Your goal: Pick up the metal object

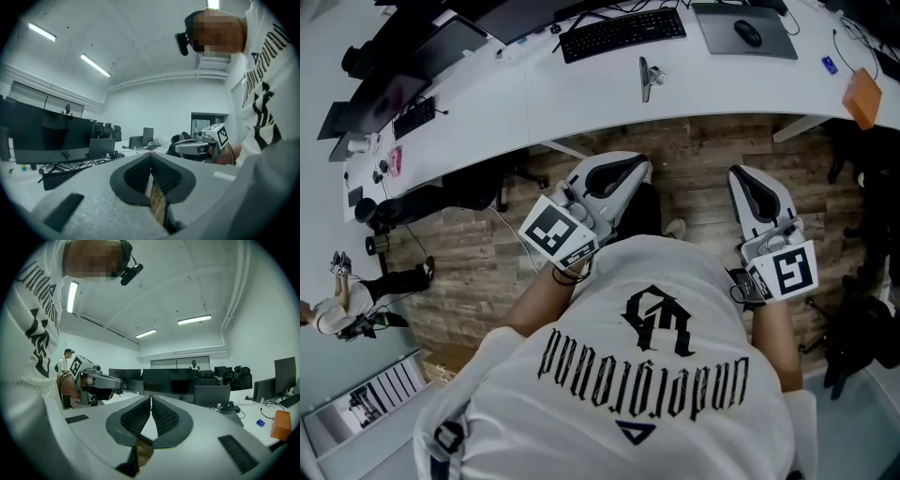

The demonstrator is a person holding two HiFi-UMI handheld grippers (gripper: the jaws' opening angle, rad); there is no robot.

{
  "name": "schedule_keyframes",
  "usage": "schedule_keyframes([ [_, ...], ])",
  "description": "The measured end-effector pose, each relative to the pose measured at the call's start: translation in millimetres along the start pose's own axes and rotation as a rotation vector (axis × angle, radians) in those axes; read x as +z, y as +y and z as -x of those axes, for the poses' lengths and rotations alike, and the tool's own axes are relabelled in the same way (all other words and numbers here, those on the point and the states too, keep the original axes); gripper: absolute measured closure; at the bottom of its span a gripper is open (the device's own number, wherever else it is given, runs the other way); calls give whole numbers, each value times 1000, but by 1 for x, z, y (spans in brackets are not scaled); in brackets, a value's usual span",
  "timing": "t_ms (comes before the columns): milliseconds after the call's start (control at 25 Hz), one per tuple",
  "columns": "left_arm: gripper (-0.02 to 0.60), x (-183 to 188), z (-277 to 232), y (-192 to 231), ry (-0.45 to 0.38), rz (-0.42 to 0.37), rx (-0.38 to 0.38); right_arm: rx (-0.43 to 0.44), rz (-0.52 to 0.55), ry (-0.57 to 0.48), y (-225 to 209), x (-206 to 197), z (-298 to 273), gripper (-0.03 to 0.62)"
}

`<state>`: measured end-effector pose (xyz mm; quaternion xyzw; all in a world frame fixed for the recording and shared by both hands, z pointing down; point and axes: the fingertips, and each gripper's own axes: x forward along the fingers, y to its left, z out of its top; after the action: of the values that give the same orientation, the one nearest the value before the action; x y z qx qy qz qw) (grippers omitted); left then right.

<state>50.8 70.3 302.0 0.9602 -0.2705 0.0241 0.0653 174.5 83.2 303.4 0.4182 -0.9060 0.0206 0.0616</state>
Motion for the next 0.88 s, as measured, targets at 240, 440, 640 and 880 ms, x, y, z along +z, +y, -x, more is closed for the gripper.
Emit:
schedule_keyframes([
  [240, 566, 0, -22, 22, -13, 2, -10, 6, 12, 11, -14, -1, -16, 577],
  [440, 566, 1, -37, 42, -7, 5, -18, 20, 13, 23, -26, 1, -38, 577],
  [640, 568, 4, -53, 70, 1, 8, -28, 25, 2, 32, -43, 2, -65, 577],
  [880, 568, 4, -72, 109, 13, 28, -35, 32, -18, 43, -64, 0, -103, 576],
])
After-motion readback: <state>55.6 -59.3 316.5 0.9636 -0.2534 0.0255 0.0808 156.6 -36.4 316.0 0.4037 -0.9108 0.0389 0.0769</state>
